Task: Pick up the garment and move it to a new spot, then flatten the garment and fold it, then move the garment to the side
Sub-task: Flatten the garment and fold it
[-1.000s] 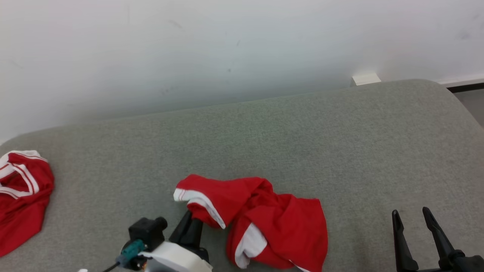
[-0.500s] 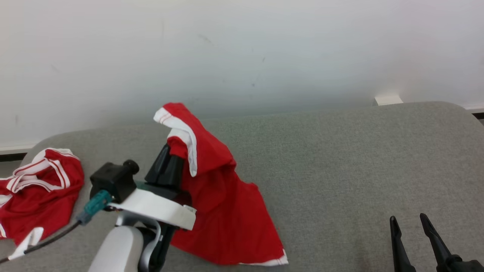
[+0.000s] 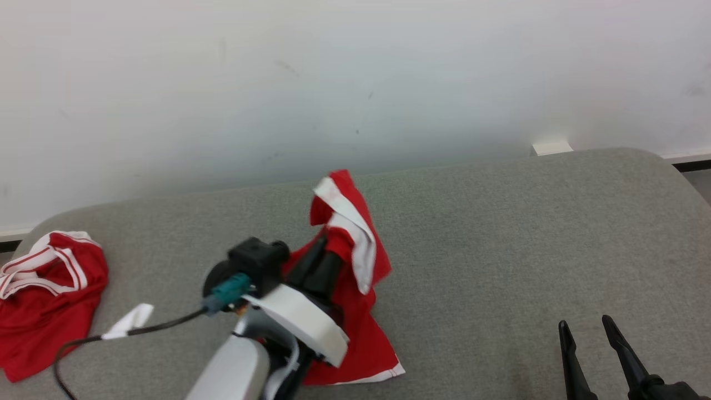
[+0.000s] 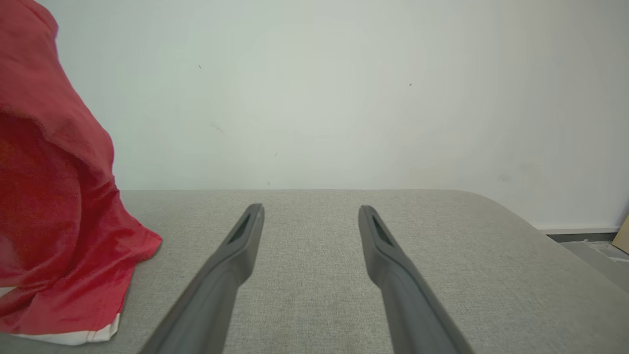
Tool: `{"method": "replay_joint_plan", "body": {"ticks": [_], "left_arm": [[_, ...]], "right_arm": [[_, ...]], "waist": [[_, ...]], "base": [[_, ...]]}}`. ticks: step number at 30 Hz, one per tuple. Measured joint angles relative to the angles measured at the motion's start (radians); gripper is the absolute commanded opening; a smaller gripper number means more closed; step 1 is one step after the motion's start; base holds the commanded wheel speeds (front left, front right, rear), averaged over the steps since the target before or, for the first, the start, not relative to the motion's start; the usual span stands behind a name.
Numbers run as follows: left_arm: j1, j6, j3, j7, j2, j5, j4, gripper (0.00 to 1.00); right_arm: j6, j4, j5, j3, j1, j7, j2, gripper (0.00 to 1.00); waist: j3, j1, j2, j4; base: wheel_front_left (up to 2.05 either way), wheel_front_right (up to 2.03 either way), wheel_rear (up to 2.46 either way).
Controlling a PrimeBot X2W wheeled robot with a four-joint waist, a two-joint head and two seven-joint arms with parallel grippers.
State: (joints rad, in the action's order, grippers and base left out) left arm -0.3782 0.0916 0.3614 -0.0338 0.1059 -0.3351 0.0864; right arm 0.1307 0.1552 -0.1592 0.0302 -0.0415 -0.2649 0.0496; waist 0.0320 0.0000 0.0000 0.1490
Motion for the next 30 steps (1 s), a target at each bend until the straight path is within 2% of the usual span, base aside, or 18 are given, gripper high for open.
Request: {"method": "replay_joint_plan", "body": {"ticks": [4, 10, 12, 14, 15, 16, 17, 20, 27, 30], "left_arm": [[-0.002, 0.014, 0.116, -0.011, -0.037, -0.001, 0.117, 0.0], [-0.059, 0.022, 0.275, -0.057, -0.055, 0.001, 0.318, 0.0], [-0.076, 0.021, 0.325, -0.082, -0.055, -0.019, 0.358, 0.0], [-0.093, 0.001, 0.373, -0.11, -0.056, -0.053, 0.386, 0.0], [-0.101, -0.013, 0.395, -0.123, -0.057, -0.065, 0.397, 0.26], [-0.109, -0.022, 0.416, -0.134, -0.057, -0.073, 0.411, 0.6], [-0.114, -0.027, 0.438, -0.141, -0.056, -0.083, 0.424, 1.0], [-0.119, -0.041, 0.491, -0.153, -0.057, -0.129, 0.453, 1.0], [-0.134, -0.035, 0.583, -0.151, -0.057, -0.203, 0.465, 1.0], [-0.131, -0.062, 0.576, -0.172, -0.056, -0.222, 0.444, 1.0]], "right_arm": [[0.0, 0.003, 0.001, 0.012, 0.011, 0.0, 0.0, 1.0], [0.0, 0.005, -0.003, 0.034, 0.038, 0.0, 0.0, 1.0], [0.0, 0.007, -0.009, 0.033, 0.04, 0.0, 0.0, 1.0], [0.0, 0.008, -0.01, 0.027, 0.04, 0.0, 0.0, 1.0], [0.0, 0.008, -0.012, 0.024, 0.039, 0.0, 0.0, 1.0], [0.0, 0.008, -0.014, 0.019, 0.039, 0.0, 0.0, 1.0], [0.0, 0.008, -0.016, 0.015, 0.039, 0.0, 0.0, 1.0], [0.0, 0.006, -0.019, 0.005, 0.038, 0.0, 0.0, 1.0], [0.0, 0.005, -0.03, -0.006, 0.034, 0.0, 0.0, 1.0], [0.0, 0.004, -0.03, -0.014, 0.027, 0.0, 0.0, 1.0]], "waist": [[-0.01, 0.0, 0.0001, 0.024], [-0.038, 0.0, 0.0001, 0.077], [-0.049, 0.0, 0.0001, 0.096], [-0.06, 0.0, 0.0, 0.114], [-0.065, 0.0, 0.0001, 0.122], [-0.069, 0.0, 0.0001, 0.129], [-0.073, 0.0, 0.0001, 0.134], [-0.083, 0.0, 0.0001, 0.142], [-0.078, 0.0, 0.0001, 0.114], [-0.064, 0.0, 0.0001, 0.087]], "base": [[0.0, 0.0, 0.0], [0.0, 0.0, 0.0], [0.0, 0.0, 0.0], [0.0, 0.0, 0.0], [0.0, 0.0, 0.0], [0.0, 0.0, 0.0], [0.0, 0.0, 0.0], [0.0, 0.0, 0.0], [0.0, 0.0, 0.0], [0.0, 0.0, 0.0]]}}
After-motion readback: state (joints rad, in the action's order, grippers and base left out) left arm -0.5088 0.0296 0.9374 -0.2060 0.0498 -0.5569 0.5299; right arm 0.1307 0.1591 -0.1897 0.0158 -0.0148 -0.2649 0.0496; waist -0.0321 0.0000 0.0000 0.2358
